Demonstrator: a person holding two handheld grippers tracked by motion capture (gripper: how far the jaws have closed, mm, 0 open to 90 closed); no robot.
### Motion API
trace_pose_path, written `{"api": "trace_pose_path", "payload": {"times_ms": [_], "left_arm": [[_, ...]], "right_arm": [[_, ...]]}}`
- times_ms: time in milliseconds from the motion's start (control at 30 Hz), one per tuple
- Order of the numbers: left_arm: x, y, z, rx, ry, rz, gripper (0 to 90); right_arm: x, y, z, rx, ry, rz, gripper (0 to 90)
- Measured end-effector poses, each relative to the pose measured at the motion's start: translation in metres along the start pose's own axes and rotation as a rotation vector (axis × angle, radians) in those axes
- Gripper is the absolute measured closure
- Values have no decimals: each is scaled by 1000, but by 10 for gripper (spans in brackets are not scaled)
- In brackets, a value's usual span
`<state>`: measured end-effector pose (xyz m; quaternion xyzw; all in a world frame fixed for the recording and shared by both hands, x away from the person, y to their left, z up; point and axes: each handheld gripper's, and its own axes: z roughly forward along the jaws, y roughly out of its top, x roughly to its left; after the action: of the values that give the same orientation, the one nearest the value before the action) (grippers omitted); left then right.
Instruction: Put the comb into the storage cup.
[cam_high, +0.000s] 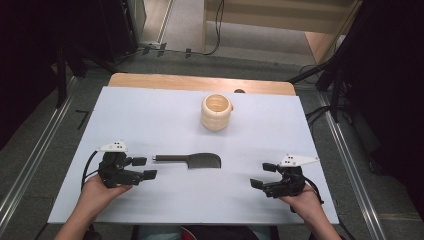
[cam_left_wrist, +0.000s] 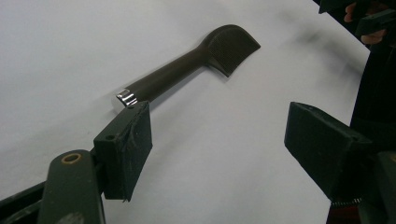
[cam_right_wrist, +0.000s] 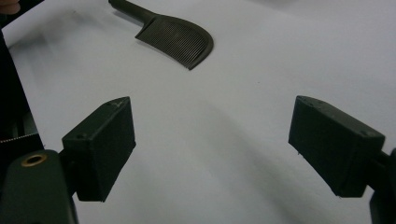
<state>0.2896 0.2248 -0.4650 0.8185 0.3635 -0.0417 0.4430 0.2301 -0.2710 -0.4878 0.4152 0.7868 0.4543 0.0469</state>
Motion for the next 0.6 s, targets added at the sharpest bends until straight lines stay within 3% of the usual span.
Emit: {"api": "trace_pose_path", "payload": {"times_ms": [600], "left_arm": [[-3,0,0,17,-6,-9,242]], "right_arm": [[2,0,1,3,19,-4,128]]}}
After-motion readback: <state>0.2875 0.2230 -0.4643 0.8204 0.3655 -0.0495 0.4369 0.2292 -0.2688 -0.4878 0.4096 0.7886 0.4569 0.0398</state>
